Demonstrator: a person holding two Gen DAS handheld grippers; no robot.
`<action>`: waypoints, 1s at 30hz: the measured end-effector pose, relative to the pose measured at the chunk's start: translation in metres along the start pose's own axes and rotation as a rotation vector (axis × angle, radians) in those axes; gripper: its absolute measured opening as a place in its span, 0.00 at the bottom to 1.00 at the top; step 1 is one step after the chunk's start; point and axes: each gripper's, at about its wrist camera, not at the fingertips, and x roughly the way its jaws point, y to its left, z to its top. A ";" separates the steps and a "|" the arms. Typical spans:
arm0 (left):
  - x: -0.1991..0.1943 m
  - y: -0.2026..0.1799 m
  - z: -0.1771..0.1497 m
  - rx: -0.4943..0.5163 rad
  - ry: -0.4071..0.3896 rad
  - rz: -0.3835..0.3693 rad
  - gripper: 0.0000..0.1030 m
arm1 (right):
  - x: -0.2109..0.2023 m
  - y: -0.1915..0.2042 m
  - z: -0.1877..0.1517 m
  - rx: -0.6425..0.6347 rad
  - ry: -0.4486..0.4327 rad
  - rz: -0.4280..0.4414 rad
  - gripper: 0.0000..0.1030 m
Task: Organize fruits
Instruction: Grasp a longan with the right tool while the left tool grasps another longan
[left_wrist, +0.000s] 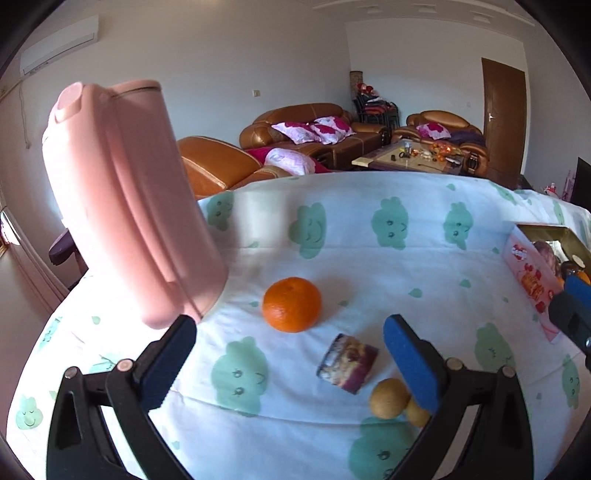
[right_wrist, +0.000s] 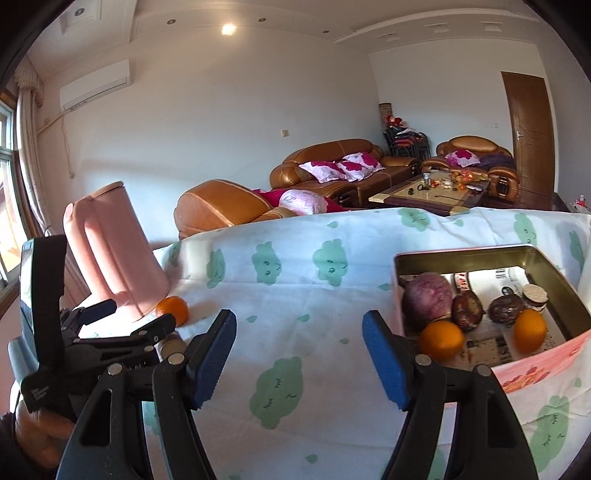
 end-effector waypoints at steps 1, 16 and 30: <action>0.001 0.005 0.000 -0.001 0.006 0.008 1.00 | 0.004 0.006 -0.001 -0.013 0.024 0.019 0.70; -0.009 0.017 0.005 0.015 -0.008 -0.065 0.95 | 0.065 0.076 -0.028 -0.207 0.354 0.230 0.49; -0.007 -0.001 -0.003 0.030 0.120 -0.360 0.73 | 0.054 0.035 -0.022 -0.120 0.316 0.088 0.27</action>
